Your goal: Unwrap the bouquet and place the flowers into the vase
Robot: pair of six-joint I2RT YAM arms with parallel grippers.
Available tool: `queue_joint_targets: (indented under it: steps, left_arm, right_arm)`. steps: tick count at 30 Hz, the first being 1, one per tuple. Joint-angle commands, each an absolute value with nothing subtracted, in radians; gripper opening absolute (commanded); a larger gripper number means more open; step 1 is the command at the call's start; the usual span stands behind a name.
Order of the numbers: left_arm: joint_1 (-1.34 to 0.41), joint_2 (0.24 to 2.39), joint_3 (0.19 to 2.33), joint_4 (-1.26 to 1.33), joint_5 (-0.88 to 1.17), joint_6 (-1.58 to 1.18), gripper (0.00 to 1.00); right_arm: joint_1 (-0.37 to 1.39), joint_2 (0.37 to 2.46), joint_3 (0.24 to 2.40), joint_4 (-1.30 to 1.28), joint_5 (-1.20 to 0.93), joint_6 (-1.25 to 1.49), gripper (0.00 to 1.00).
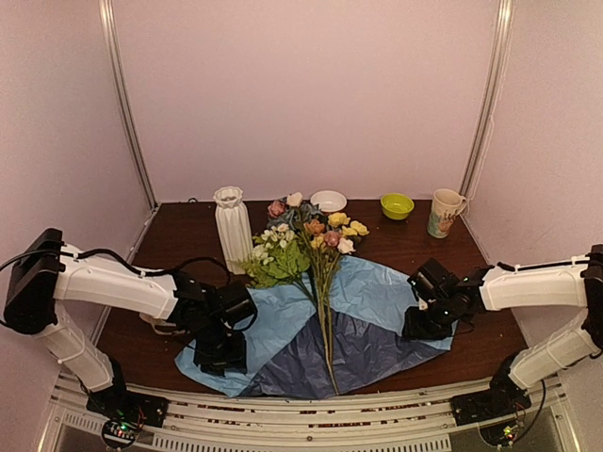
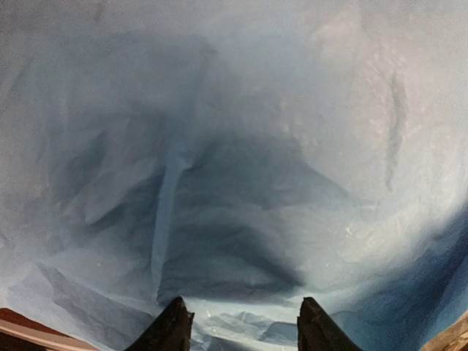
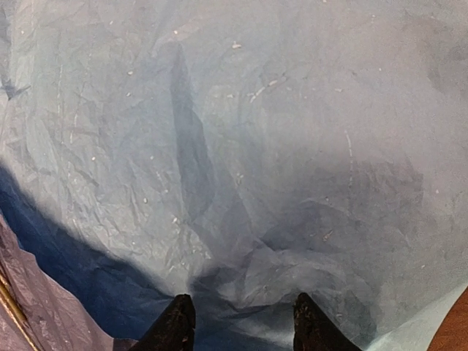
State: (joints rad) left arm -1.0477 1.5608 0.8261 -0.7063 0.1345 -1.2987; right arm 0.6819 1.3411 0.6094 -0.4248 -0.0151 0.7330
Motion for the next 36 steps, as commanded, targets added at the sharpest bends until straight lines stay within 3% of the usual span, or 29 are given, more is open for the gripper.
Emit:
queue_joint_targets:
  steps: [1, 11, 19, 28, 32, 36]
  left_arm:
    - [-0.936, 1.61, 0.836, -0.687, 0.012, -1.178, 0.51]
    - [-0.801, 1.714, 1.034, -0.817, -0.052, -0.97, 0.5]
    - [-0.805, 1.464, 1.029, -0.921, -0.089, -1.07, 0.52]
    - [-0.714, 1.328, 1.312, -1.206, -0.31, -1.005, 0.57]
    - [-0.55, 1.25, 1.422, -1.22, -0.339, -0.886, 0.69]
    - [-0.408, 1.21, 1.518, -1.211, -0.339, -0.758, 0.97]
  right_arm:
    - [0.675, 1.301, 0.571, -0.432, -0.067, 0.747, 0.47]
    - [0.675, 1.28, 0.576, -0.4, -0.106, 0.739, 0.47]
    - [0.674, 1.201, 0.715, -0.512, -0.003, 0.688, 0.51]
    - [0.65, 1.179, 1.048, -0.605, 0.217, 0.498, 0.66]
    - [0.591, 1.172, 1.166, -0.586, 0.291, 0.366, 0.85]
    - [0.5, 1.163, 1.252, -0.574, 0.271, 0.265, 1.0]
